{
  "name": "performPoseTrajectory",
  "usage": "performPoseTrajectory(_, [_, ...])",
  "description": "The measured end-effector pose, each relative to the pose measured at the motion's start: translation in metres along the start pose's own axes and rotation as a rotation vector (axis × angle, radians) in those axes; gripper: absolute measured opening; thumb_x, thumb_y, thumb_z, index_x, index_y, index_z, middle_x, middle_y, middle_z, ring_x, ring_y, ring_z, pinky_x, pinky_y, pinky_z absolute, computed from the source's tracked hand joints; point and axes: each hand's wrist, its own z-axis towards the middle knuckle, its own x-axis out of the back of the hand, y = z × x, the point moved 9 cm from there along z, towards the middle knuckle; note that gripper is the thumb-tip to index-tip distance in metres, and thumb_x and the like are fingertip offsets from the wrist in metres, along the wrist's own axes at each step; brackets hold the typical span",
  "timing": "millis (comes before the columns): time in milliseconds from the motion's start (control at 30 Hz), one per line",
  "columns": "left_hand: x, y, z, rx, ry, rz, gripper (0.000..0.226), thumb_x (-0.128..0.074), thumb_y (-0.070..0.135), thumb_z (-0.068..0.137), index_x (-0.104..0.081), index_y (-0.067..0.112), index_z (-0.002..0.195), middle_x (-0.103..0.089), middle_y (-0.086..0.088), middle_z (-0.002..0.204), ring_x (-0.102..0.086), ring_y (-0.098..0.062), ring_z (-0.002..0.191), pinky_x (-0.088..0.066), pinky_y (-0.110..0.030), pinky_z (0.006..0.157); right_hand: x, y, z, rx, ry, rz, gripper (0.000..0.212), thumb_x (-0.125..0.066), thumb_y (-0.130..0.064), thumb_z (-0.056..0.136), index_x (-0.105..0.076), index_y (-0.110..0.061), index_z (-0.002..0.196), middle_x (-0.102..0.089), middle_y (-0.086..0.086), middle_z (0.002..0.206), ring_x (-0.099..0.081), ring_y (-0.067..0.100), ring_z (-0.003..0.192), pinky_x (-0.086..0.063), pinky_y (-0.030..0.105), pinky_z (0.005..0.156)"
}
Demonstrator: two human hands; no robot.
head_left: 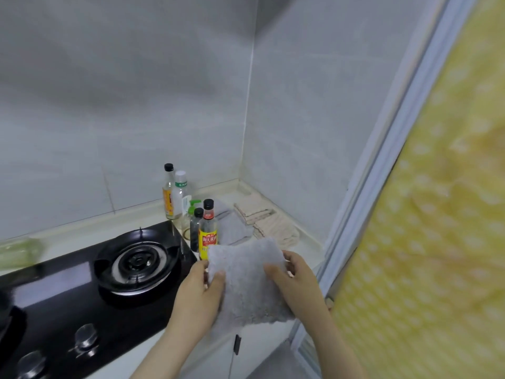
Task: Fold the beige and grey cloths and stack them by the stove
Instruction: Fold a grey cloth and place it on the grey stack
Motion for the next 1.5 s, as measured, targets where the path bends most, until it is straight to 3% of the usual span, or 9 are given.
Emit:
performPoseTrajectory(133, [-0.035,0.006,0.046,0.021,0.019,-0.018,0.024,-0.054,0.022,0.094,-0.048,0.02,0.117,-0.052,0.005,0.073,-0.051,-0.009,0.061,-0.037,-0.02,0.053,0.009,0.013,0.057,-0.01,-0.062,0.03,0.032,-0.06,-0.028,0.093,-0.047,-0.031,0.122,-0.054,-0.017,0.111,-0.051,-0.008,0.089,-0.044,0.01,0.063])
performPoseTrajectory(300, [-0.07,0.004,0.114,0.059,0.02,-0.076,0.034,-0.057,0.019,0.092,-0.043,0.03,0.12,-0.058,0.014,0.084,-0.055,-0.003,0.071,-0.04,-0.02,0.058,0.01,0.03,0.14,-0.044,-0.102,-0.025,0.042,-0.059,-0.028,0.093,-0.047,-0.022,0.133,-0.055,-0.005,0.124,-0.056,0.008,0.1,-0.043,0.013,0.07])
performPoseTrajectory(467, [-0.096,-0.008,0.181,0.07,-0.005,-0.016,0.037,-0.057,0.013,0.09,-0.04,0.034,0.115,-0.062,-0.011,0.076,-0.049,-0.013,0.053,-0.04,-0.023,0.052,-0.003,0.047,0.213,-0.117,-0.196,-0.027,0.029,-0.054,-0.017,0.093,-0.05,-0.025,0.12,-0.056,-0.01,0.105,-0.051,-0.005,0.082,-0.044,0.007,0.052])
performPoseTrajectory(633, [-0.115,-0.017,0.238,0.103,0.047,0.056,0.019,-0.056,0.009,0.09,-0.058,0.025,0.1,-0.055,0.007,0.078,-0.045,-0.008,0.052,-0.035,-0.012,0.049,-0.019,0.059,0.288,-0.14,-0.267,-0.1,0.005,-0.055,-0.018,0.089,-0.054,-0.021,0.092,-0.051,0.0,0.076,-0.047,0.01,0.064,-0.038,0.02,0.06])
performPoseTrajectory(800, [-0.128,-0.028,0.292,0.179,0.178,0.145,0.032,-0.057,0.009,0.088,-0.057,0.018,0.118,-0.056,-0.002,0.101,-0.054,-0.016,0.083,-0.04,-0.024,0.073,-0.046,0.053,0.37,-0.067,-0.393,-0.088,0.023,-0.054,-0.011,0.089,-0.057,-0.025,0.106,-0.064,0.001,0.101,-0.057,0.007,0.079,-0.042,0.013,0.061])
performPoseTrajectory(933, [-0.141,-0.032,0.331,0.23,0.202,0.207,0.043,-0.056,0.015,0.09,-0.046,0.02,0.132,-0.045,-0.002,0.117,-0.049,-0.013,0.092,-0.033,-0.019,0.084,-0.07,0.052,0.43,0.02,-0.487,-0.124,0.022,-0.054,-0.01,0.089,-0.057,-0.027,0.102,-0.067,0.002,0.1,-0.061,0.014,0.084,-0.046,0.02,0.071])
performPoseTrajectory(1067, [-0.148,-0.044,0.365,0.309,0.193,0.234,0.053,-0.055,0.016,0.091,-0.034,0.022,0.14,-0.032,-0.001,0.13,-0.035,-0.006,0.102,-0.024,-0.009,0.085,-0.1,0.049,0.474,0.166,-0.553,-0.221,0.027,-0.053,-0.018,0.093,-0.055,-0.024,0.12,-0.063,-0.009,0.101,-0.058,0.001,0.082,-0.041,0.007,0.068])
performPoseTrajectory(1300, [-0.133,-0.082,0.415,0.389,0.251,0.29,0.062,-0.055,0.007,0.087,-0.031,0.02,0.142,-0.031,-0.001,0.13,-0.034,-0.01,0.113,-0.019,-0.007,0.087,-0.166,0.062,0.521,0.134,-0.646,-0.205,0.039,-0.054,-0.02,0.094,-0.051,-0.022,0.134,-0.063,-0.003,0.122,-0.061,0.012,0.106,-0.051,0.03,0.092])
performPoseTrajectory(1500, [-0.121,-0.12,0.459,0.49,0.309,0.273,0.065,-0.05,0.005,0.086,-0.027,0.019,0.145,-0.028,-0.004,0.137,-0.037,-0.023,0.129,-0.026,-0.02,0.102,-0.219,0.064,0.566,0.151,-0.647,-0.228,0.042,-0.056,-0.016,0.094,-0.05,-0.019,0.135,-0.061,-0.002,0.128,-0.06,0.014,0.111,-0.049,0.031,0.097])
